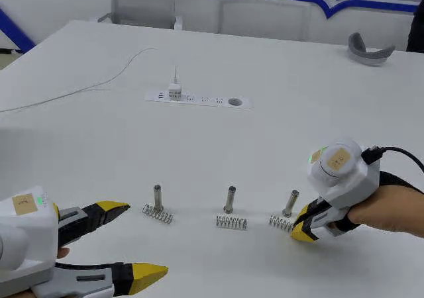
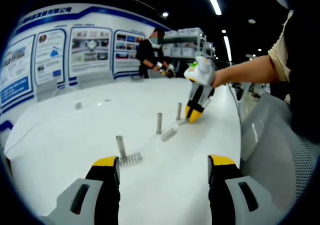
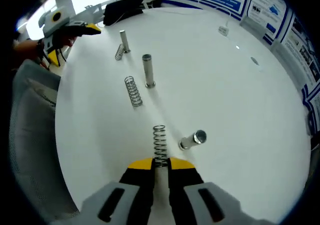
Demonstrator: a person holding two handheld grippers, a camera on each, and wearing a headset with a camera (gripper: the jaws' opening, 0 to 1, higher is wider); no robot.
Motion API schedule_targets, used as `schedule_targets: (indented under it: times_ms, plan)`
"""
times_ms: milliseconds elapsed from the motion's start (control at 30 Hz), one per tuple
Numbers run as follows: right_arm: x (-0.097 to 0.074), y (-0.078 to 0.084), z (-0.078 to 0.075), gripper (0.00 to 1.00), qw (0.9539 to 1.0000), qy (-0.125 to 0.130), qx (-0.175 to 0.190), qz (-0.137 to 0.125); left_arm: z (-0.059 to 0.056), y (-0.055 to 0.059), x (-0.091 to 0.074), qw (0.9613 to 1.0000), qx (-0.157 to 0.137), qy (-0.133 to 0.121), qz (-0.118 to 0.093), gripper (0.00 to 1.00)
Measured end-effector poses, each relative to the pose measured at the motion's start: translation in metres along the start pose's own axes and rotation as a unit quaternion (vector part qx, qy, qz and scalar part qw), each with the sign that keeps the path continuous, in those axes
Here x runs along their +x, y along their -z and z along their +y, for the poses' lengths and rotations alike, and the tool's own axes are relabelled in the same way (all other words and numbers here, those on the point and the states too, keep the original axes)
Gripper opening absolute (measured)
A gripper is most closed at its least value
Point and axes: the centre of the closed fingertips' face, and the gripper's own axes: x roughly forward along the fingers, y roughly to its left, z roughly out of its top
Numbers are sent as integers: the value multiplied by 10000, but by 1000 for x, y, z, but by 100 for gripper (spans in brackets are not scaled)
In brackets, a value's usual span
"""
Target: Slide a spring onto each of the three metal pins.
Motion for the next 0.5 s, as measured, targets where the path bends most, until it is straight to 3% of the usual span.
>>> schedule_targets:
  times_ms: [500]
  plan:
    - [-9, -2, 12, 11, 9999, 8, 68, -140, -21, -3, 14, 9993, 158, 344, 35, 69]
